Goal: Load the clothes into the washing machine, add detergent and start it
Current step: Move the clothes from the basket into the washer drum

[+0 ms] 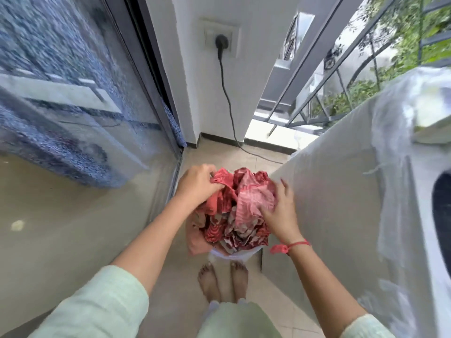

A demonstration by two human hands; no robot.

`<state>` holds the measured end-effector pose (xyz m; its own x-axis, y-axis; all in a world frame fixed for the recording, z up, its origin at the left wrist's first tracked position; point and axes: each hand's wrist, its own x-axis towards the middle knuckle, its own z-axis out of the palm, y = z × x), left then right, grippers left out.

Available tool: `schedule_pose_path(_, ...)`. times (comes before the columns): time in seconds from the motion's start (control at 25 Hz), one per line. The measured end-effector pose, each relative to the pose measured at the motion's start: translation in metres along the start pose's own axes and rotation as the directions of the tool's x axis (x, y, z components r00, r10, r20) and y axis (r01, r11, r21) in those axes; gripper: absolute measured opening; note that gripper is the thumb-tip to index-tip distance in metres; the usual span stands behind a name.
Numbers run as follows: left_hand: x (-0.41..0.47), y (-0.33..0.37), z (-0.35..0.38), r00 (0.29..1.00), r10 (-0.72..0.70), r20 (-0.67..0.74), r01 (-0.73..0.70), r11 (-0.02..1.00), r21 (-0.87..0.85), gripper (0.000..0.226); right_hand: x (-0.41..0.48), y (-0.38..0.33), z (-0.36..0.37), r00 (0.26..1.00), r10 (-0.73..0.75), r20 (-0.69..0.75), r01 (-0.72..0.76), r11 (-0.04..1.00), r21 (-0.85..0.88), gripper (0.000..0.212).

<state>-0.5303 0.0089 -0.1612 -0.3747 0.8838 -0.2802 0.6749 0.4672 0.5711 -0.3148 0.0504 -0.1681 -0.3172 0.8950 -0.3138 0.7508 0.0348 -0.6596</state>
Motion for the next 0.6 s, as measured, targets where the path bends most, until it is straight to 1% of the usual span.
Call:
schedule_pose_path(0.12, -0.023, 0.035, -0.032, 0.992, 0.096, 0.083, -0.107, 0.983, 0.146, 0.022, -0.006, -0.039, -0.023, 0.984, -0.156, 0.082, 0.155, 0.988, 0.017, 0.080)
schedule_pose_path(0.2, -0.039, 0.058, -0.057, 0.980, 0.183, 0.079, -0.197, 0.953, 0.231, 0.022, -0.005, -0.055, -0.040, 0.966, -0.197, 0.169, 0.200, 0.980, 0.004, 0.089)
schedule_pose_path(0.24, -0.045, 0.070, -0.070, 0.972, 0.225, 0.069, -0.236, 0.936, 0.262, 0.021, -0.006, -0.062, -0.050, 0.948, -0.212, 0.237, 0.219, 0.976, -0.006, 0.093)
schedule_pose_path(0.32, -0.056, 0.093, -0.101, 0.953, 0.302, 0.035, -0.298, 0.904, 0.307, 0.022, -0.014, -0.077, -0.070, 0.905, -0.264, 0.334, 0.285, 0.958, -0.015, 0.095)
schedule_pose_path(0.36, -0.060, 0.104, -0.117, 0.943, 0.333, 0.022, -0.322, 0.891, 0.321, 0.022, -0.018, -0.086, -0.078, 0.889, -0.297, 0.348, 0.315, 0.949, 0.005, 0.093)
schedule_pose_path(0.4, -0.065, 0.115, -0.133, 0.931, 0.365, 0.020, -0.351, 0.877, 0.329, 0.022, -0.024, -0.095, -0.086, 0.878, -0.332, 0.344, 0.338, 0.940, 0.043, 0.089)
schedule_pose_path(0.48, -0.079, 0.136, -0.161, 0.901, 0.434, 0.025, -0.413, 0.837, 0.360, 0.022, -0.036, -0.114, -0.101, 0.876, -0.398, 0.273, 0.382, 0.918, 0.111, 0.076)
schedule_pose_path(0.52, -0.087, 0.146, -0.174, 0.885, 0.465, 0.033, -0.440, 0.811, 0.386, 0.020, -0.040, -0.123, -0.108, 0.873, -0.431, 0.228, 0.409, 0.902, 0.138, 0.064)
schedule_pose_path(0.6, -0.101, 0.158, -0.205, 0.841, 0.540, 0.027, -0.496, 0.751, 0.436, 0.015, -0.051, -0.144, -0.121, 0.856, -0.501, 0.130, 0.463, 0.853, 0.240, 0.025)
